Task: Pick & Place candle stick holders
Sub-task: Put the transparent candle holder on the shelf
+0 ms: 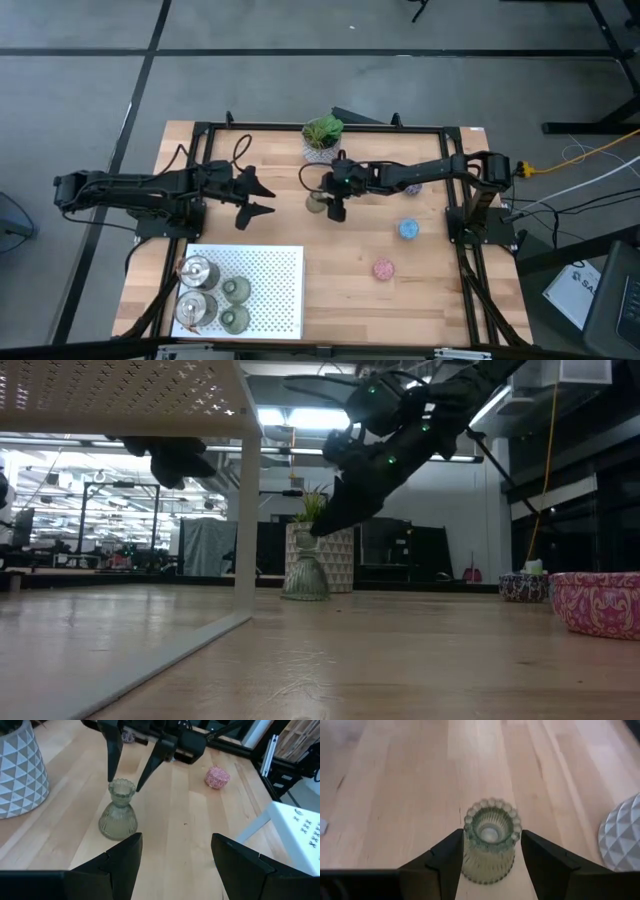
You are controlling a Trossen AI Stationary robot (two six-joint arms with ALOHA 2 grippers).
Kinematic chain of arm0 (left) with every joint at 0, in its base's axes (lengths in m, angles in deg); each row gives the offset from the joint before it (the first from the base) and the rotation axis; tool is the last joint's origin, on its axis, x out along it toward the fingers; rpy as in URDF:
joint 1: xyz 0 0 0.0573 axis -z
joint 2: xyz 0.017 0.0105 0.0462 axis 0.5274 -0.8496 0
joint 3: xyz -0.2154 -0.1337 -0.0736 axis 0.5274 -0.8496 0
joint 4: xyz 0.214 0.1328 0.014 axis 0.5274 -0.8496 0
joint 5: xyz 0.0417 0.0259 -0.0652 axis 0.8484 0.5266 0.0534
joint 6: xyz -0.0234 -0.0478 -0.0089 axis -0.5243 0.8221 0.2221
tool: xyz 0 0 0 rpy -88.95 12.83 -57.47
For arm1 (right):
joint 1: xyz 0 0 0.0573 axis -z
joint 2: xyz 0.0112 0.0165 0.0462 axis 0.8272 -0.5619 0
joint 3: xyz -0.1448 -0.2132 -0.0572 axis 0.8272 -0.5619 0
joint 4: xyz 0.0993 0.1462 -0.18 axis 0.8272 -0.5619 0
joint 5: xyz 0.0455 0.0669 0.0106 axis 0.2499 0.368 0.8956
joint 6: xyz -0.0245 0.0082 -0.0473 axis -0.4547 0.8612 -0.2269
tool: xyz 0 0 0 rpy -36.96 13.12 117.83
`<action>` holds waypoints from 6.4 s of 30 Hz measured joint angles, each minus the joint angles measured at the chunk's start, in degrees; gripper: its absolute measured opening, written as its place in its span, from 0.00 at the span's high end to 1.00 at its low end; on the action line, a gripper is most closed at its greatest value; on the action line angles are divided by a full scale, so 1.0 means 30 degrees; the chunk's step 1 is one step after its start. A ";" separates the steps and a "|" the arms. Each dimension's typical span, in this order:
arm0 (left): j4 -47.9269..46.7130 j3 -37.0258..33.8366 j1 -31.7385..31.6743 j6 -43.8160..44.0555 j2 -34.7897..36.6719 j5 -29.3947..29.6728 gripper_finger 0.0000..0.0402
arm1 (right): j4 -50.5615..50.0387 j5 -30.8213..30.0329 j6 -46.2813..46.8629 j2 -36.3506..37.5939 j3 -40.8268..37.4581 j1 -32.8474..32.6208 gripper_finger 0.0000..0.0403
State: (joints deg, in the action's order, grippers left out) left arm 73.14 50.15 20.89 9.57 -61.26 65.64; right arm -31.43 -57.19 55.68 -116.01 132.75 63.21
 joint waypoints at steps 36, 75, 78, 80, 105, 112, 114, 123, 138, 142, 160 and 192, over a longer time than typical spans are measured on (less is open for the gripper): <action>-0.4760 1.1499 0.0154 -0.6516 -1.5156 0.2389 0.54 | -1.1610 0.2361 0.1488 0.3905 0.3650 0.1552 0.62; -0.8019 1.1701 0.1742 -0.8693 -1.3120 0.6609 0.95 | -1.1188 0.2310 0.1240 0.3905 0.3636 0.1552 0.62; -0.9030 1.1701 0.1742 -0.8436 -1.1728 0.6700 0.95 | -1.1081 0.2310 0.1192 0.3905 0.3636 0.1545 0.62; -0.9159 1.1716 0.1742 -0.8275 -1.0735 0.6782 0.95 | -1.1088 0.2310 0.1182 0.3905 0.3636 0.1552 0.62; -1.4735 1.1737 0.4996 -0.9586 -0.2455 0.6828 0.96 | -1.0641 0.2310 0.0675 0.3905 0.3636 0.1552 0.62; -1.8126 1.4460 0.7909 -0.8275 -0.2958 0.6767 0.96 | -1.0317 0.2134 0.0670 0.3905 0.3636 0.1552 0.62; -1.9369 1.5529 0.8747 -0.8294 -0.3377 0.6360 0.96 | -1.0104 0.2004 0.0669 0.3905 0.3636 0.1548 0.62; -2.1520 1.7179 1.2757 -1.0788 -0.4963 0.7495 0.96 | -0.9971 0.1996 0.0665 0.3905 0.3636 0.1552 0.62; -2.2567 1.7180 1.7695 -1.1155 -0.5623 0.8874 0.96 | -0.9949 0.1938 0.1083 0.3905 0.3636 0.1546 0.62; -2.3176 1.6987 1.8459 -1.0615 -0.5636 0.8800 0.96 | -0.9776 0.1944 0.1335 0.3905 0.3629 0.1551 0.62; -2.2168 1.6309 1.8768 -1.1253 -0.6896 0.9948 0.95 | -0.8788 0.1953 0.1389 0.3905 0.3628 0.1552 0.62; -2.1543 1.6211 1.8761 -0.8054 -0.6774 0.8874 0.83 | -0.8805 0.2011 0.1328 0.3905 0.3628 0.1537 0.62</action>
State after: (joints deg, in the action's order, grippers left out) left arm 8.51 98.78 77.17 -14.60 -81.58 92.27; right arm -57.85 -51.16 59.67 -104.30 143.63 67.83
